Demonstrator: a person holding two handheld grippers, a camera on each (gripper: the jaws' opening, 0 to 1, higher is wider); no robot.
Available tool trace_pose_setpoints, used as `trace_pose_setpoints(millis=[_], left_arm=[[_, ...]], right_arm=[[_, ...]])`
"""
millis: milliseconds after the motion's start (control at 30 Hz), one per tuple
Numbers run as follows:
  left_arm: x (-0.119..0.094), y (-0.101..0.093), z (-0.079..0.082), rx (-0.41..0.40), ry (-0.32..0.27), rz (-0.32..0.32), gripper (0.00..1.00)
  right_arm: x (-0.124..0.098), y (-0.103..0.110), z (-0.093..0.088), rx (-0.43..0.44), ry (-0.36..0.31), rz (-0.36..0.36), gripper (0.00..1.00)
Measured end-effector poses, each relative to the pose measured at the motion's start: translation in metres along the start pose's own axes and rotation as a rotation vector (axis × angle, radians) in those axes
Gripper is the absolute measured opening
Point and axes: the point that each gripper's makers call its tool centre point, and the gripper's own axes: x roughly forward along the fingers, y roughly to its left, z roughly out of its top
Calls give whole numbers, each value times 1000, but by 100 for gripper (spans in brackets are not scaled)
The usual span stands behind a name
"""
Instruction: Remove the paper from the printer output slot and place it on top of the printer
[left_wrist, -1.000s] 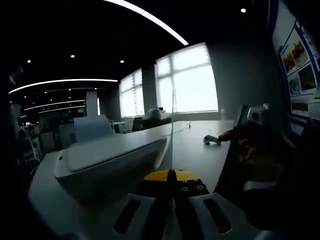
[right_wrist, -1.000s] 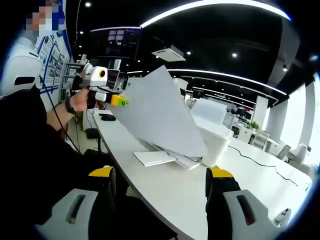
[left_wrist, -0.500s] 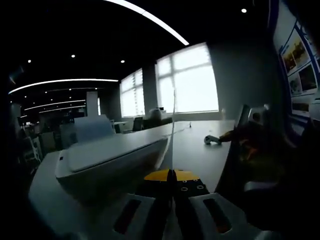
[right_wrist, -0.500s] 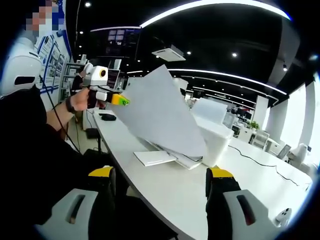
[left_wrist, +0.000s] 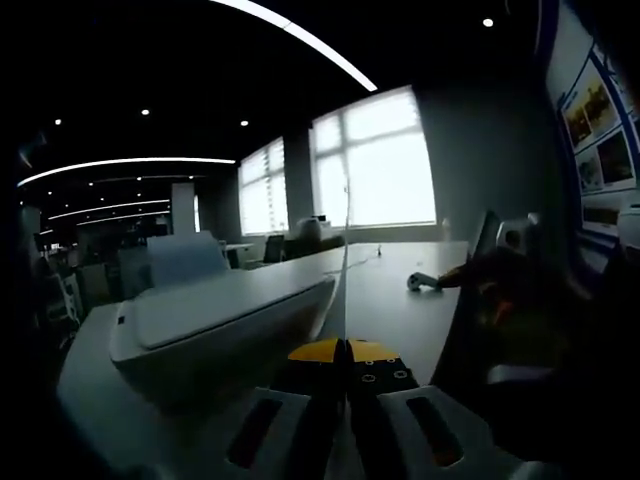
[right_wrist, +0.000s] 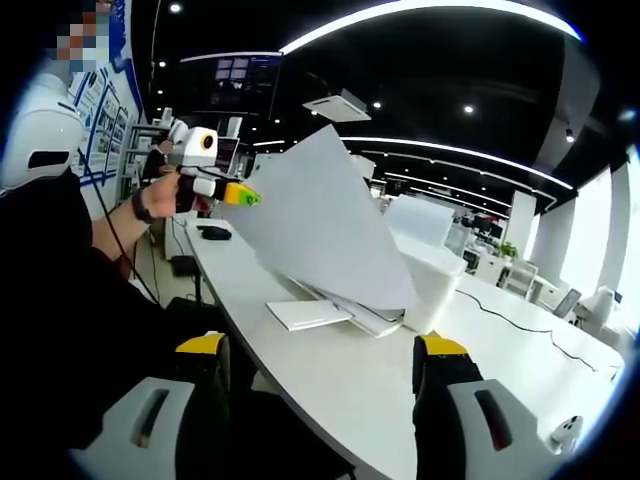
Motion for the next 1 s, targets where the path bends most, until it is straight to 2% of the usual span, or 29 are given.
trace_pose_setpoints(millis=[533, 800, 1000], left_arm=[[-3, 4, 10, -3, -17, 2, 5], [-2, 5, 22, 4, -35, -4, 5], [-3, 6, 25, 5, -40, -5, 5]], right_arm=[[-1, 0, 1, -1, -1, -3, 71], [0, 0, 1, 0, -1, -3, 71], [0, -1, 0, 3, -1, -5, 71]])
